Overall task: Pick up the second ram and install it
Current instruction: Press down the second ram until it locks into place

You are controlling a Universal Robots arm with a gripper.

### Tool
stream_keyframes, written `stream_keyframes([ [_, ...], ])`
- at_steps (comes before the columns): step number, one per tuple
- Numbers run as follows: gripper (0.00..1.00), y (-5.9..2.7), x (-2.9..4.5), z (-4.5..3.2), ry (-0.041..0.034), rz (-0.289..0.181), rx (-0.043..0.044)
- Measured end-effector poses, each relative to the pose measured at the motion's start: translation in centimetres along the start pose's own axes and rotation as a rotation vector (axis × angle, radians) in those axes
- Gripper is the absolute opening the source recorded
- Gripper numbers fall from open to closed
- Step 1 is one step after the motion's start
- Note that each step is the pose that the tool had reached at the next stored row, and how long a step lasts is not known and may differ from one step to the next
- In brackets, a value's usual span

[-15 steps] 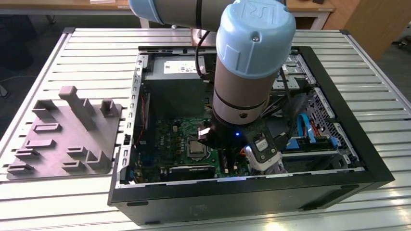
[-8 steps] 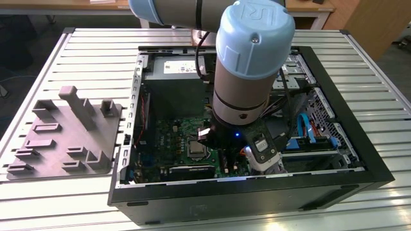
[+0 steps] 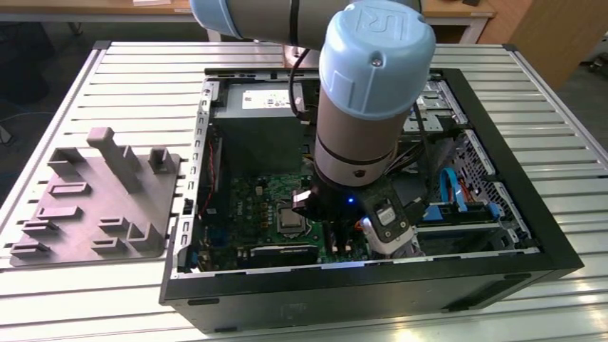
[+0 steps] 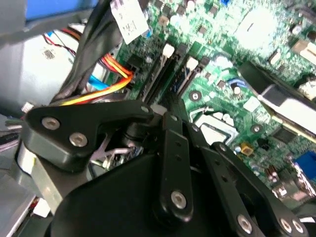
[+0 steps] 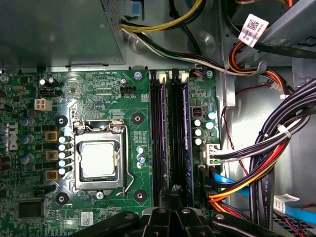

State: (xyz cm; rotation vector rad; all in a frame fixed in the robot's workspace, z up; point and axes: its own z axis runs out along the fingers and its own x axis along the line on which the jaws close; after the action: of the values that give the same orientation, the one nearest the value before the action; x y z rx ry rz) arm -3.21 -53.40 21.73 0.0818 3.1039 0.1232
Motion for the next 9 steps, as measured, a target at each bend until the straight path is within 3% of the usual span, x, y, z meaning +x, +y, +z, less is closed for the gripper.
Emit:
stream_keyframes([
  [6, 0.1, 0.01, 0.0, -0.05, -0.0002, 0.0, -0.0008],
  [9, 0.1, 0.09, -0.04, -1.08, 0.0, 0.0, -0.0003],
])
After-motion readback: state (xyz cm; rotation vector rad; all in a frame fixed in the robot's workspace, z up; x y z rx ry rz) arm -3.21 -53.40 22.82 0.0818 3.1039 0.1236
